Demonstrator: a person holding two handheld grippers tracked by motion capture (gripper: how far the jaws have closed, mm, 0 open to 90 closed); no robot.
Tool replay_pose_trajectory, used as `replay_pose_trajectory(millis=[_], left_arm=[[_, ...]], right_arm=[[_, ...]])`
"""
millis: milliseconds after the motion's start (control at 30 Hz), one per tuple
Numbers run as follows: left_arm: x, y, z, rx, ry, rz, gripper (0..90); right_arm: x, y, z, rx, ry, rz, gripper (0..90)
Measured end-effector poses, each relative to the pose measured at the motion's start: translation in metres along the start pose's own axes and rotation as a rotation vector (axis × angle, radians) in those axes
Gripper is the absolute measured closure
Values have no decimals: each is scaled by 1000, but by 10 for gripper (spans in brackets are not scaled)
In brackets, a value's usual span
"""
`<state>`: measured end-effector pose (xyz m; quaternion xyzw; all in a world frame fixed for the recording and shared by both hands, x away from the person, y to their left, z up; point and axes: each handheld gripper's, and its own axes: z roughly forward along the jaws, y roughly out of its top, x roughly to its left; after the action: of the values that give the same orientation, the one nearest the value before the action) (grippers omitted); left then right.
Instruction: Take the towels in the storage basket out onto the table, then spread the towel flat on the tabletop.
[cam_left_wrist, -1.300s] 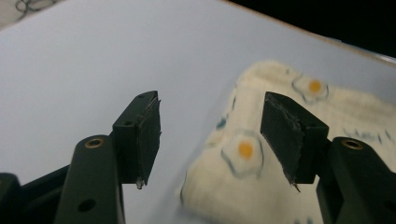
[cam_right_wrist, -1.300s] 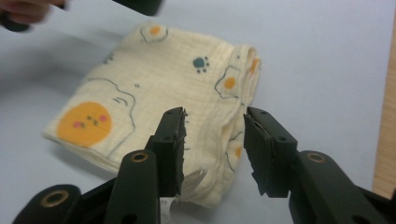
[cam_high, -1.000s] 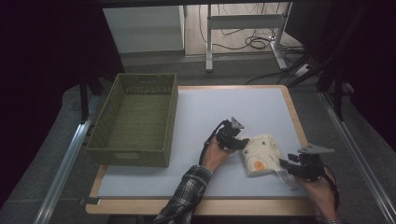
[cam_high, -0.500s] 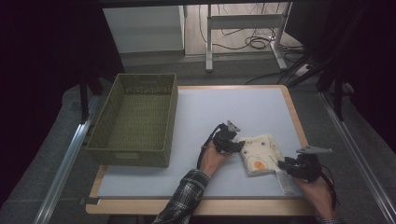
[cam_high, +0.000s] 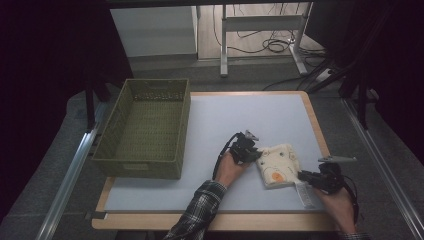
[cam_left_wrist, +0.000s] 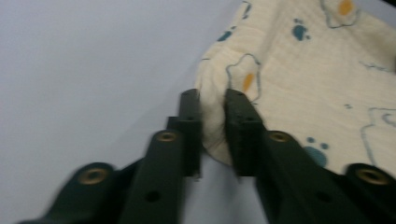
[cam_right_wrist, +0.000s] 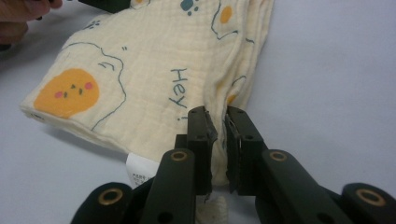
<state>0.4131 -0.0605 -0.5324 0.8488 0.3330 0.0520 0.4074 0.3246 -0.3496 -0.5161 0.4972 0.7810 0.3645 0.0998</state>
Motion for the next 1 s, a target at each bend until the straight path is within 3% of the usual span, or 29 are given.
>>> replay_pose_trajectory(millis=[233, 567, 1000], left_arm=[[-5, -2, -3, -28, 37, 59, 836], [-1, -2, -16, -57, 49, 62, 836], [4, 8, -47, -79, 91, 86, 834]], right_arm=[[0, -1, -3, -13, 27, 12, 823], [13, 7, -8, -47, 39, -28, 822], [34, 25, -10, -79, 80, -80, 821]])
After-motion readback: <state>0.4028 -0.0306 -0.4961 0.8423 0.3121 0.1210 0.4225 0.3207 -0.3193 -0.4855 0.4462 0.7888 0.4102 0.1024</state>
